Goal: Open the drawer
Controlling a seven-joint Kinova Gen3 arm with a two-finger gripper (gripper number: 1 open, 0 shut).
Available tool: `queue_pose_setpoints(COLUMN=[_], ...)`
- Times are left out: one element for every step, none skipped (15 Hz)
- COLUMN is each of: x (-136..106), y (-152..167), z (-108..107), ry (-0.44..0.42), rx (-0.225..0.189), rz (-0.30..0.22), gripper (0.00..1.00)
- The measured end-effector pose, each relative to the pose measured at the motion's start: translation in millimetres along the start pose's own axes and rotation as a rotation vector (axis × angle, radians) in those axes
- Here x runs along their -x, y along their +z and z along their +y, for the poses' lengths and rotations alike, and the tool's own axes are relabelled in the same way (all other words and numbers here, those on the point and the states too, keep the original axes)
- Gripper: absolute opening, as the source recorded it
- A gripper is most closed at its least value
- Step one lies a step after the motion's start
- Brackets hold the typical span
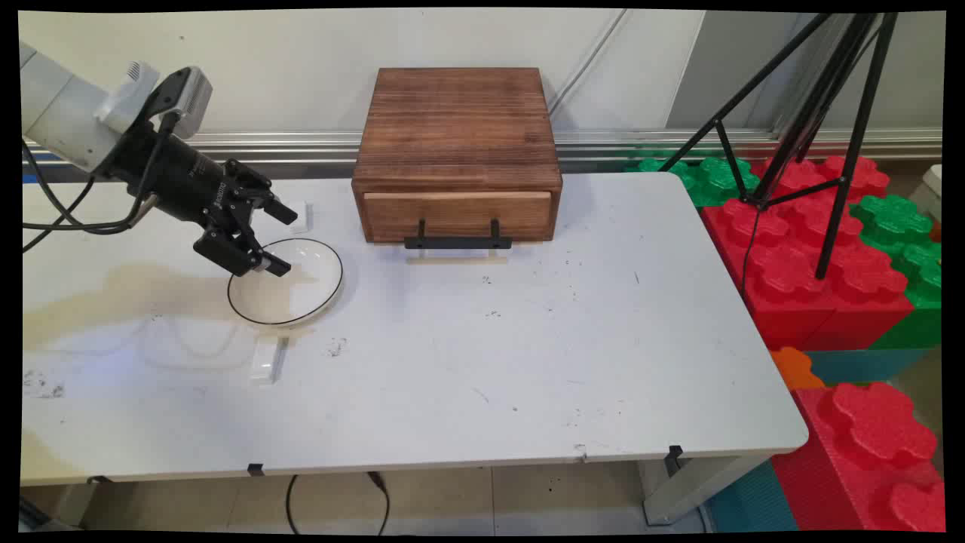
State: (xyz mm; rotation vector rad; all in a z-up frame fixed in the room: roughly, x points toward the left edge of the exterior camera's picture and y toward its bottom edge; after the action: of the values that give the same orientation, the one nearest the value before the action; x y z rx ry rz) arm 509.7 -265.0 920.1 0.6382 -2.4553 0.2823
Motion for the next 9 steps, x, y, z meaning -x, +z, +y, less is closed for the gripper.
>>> queue_pose_setpoints(x=[-1,-2,-4,-5,-7,-9,-12,-15,-19], y=[0,1,1,2,3,5,8,11,15], z=[0,0,0,0,0,0,-1,-2,-3], ry=[0.001,0.004,0.007,0.01,0.014,0.018,0.023,0.028,0.035], rx=[0.001,0.002,0.002,0.004,0.007,0.011,0.016,0.021,0.024], rz=[0.001,0.004,0.006,0.007,0.008,0.008,0.008,0.01,0.012], gripper=[1.0,1.0,1.0,1.0,1.0,1.0,1.0,1.0,1.0])
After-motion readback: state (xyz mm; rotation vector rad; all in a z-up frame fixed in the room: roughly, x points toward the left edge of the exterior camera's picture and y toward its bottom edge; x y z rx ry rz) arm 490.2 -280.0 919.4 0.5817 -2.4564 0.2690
